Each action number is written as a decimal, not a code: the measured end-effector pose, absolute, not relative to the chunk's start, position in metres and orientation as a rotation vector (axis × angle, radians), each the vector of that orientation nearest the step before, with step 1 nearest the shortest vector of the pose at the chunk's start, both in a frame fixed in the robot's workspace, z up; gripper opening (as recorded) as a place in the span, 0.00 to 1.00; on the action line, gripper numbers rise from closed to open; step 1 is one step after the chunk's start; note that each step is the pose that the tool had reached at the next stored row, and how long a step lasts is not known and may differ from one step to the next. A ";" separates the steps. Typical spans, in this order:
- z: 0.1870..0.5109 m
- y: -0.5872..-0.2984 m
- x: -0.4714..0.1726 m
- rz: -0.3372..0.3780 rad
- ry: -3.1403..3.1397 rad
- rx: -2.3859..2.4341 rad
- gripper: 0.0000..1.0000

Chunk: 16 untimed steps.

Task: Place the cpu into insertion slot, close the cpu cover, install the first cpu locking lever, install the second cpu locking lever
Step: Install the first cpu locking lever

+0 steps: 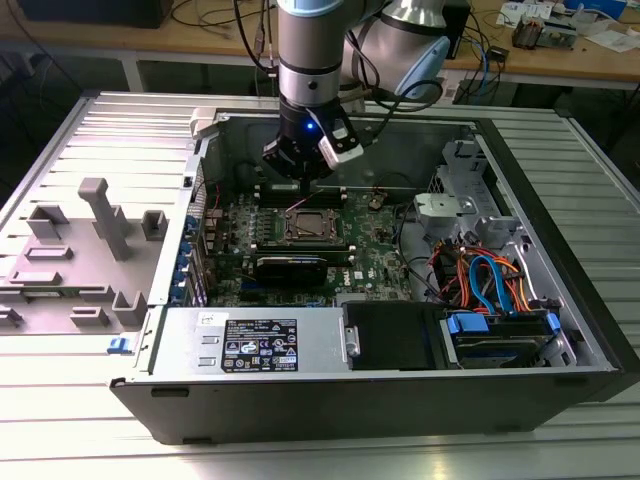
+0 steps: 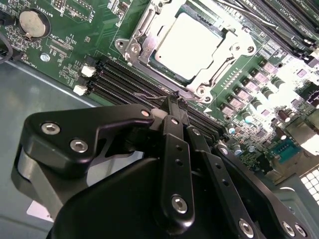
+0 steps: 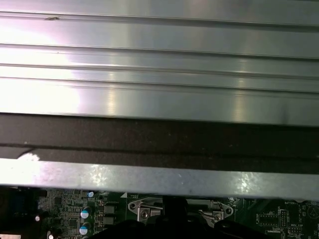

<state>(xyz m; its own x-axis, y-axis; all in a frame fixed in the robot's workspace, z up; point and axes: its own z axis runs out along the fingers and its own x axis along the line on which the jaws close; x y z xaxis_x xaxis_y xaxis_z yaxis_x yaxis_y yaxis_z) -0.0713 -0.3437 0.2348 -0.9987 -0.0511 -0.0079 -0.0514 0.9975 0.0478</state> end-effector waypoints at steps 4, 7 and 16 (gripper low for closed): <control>0.235 -0.344 -0.071 0.075 3.133 -0.080 0.11; 0.234 -0.344 -0.071 0.075 3.133 -0.080 0.11; 0.232 -0.343 -0.069 0.076 3.133 -0.081 0.11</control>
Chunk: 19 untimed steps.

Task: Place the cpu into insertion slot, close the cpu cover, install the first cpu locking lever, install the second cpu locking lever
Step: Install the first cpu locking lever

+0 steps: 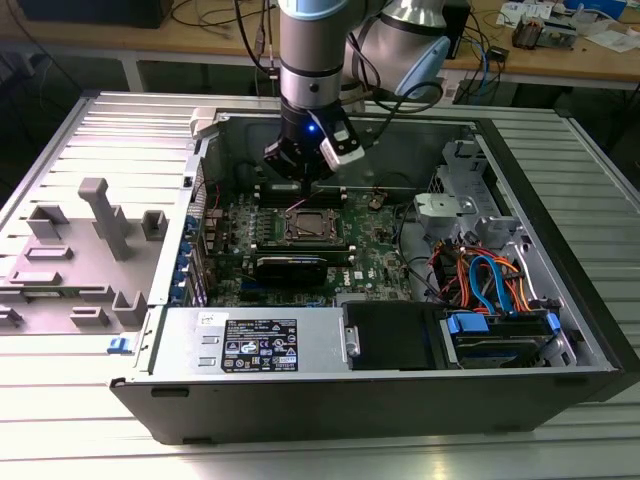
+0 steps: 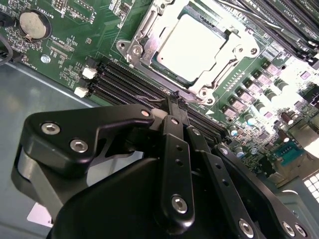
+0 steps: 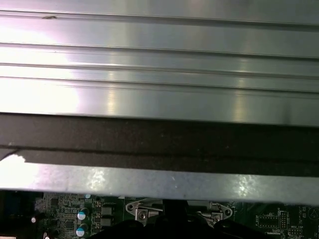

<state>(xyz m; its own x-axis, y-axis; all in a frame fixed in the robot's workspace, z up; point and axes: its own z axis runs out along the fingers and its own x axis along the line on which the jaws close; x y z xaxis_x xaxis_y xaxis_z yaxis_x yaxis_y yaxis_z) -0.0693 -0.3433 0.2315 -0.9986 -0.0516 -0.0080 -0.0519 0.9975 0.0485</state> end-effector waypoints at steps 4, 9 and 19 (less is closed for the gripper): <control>0.230 -0.342 -0.069 0.077 3.133 -0.081 0.11; 0.228 -0.341 -0.066 0.076 3.133 -0.081 0.11; 0.220 -0.341 -0.054 0.078 3.133 -0.081 0.11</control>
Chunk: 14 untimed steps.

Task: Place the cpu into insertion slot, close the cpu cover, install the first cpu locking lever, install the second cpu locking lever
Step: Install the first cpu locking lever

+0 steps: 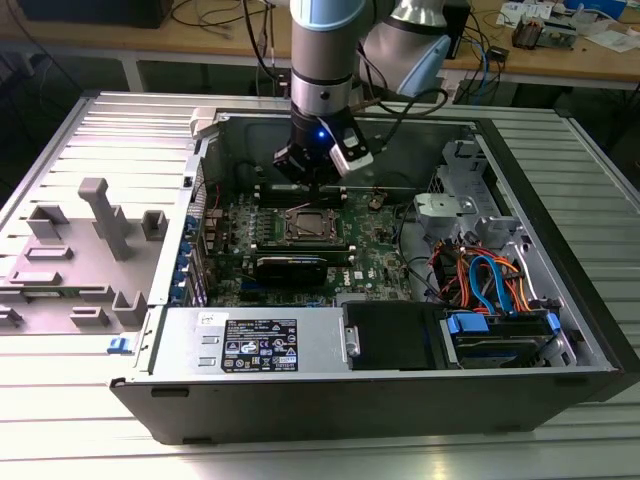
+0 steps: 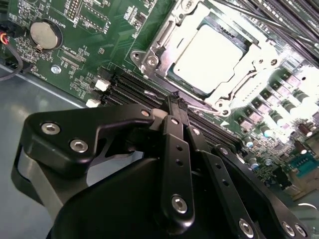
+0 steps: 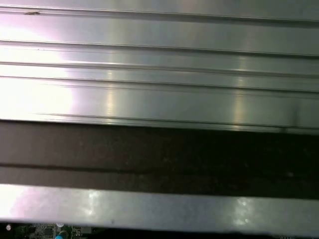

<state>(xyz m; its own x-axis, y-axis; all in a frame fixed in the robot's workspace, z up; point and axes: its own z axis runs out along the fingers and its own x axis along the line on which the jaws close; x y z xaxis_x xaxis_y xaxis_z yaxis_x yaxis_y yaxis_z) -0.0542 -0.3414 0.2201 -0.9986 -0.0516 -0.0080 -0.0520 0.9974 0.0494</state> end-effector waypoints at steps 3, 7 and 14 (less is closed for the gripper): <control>0.217 -0.341 -0.052 0.078 3.133 -0.081 0.11; 0.212 -0.341 -0.046 0.078 3.133 -0.081 0.11; 0.207 -0.341 -0.043 0.079 3.133 -0.081 0.11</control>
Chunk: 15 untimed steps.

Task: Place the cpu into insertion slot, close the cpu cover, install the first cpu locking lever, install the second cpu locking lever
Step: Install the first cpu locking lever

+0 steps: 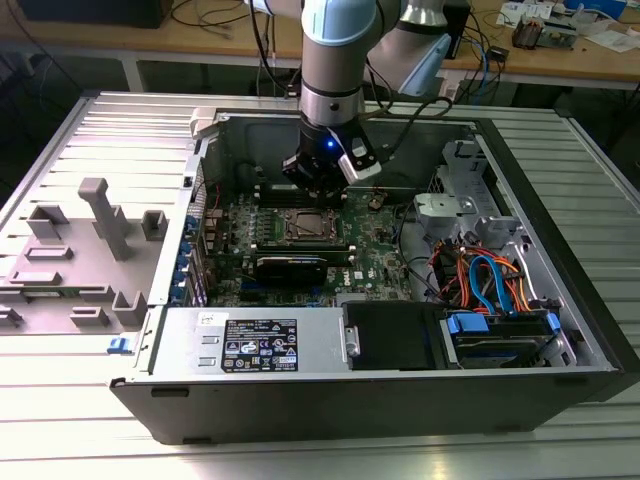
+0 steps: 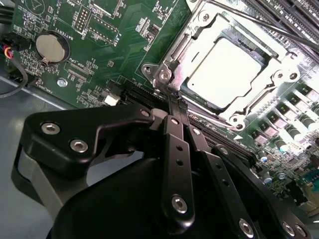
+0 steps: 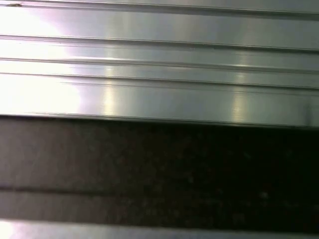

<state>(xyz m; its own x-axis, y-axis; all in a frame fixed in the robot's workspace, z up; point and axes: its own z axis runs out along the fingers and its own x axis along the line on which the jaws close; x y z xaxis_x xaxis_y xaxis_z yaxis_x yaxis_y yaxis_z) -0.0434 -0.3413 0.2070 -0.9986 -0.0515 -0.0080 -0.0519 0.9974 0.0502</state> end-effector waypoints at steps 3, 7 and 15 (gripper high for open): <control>0.207 -0.341 -0.043 0.079 3.133 -0.081 0.11; 0.207 -0.341 -0.043 0.080 3.133 -0.081 0.11; 0.209 -0.341 -0.043 0.079 3.133 -0.081 0.11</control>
<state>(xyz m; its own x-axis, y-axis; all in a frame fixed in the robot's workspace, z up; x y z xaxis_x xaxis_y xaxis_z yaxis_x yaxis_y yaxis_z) -0.0433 -0.3413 0.2089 -0.9986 -0.0517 -0.0082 -0.0520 0.9974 0.0504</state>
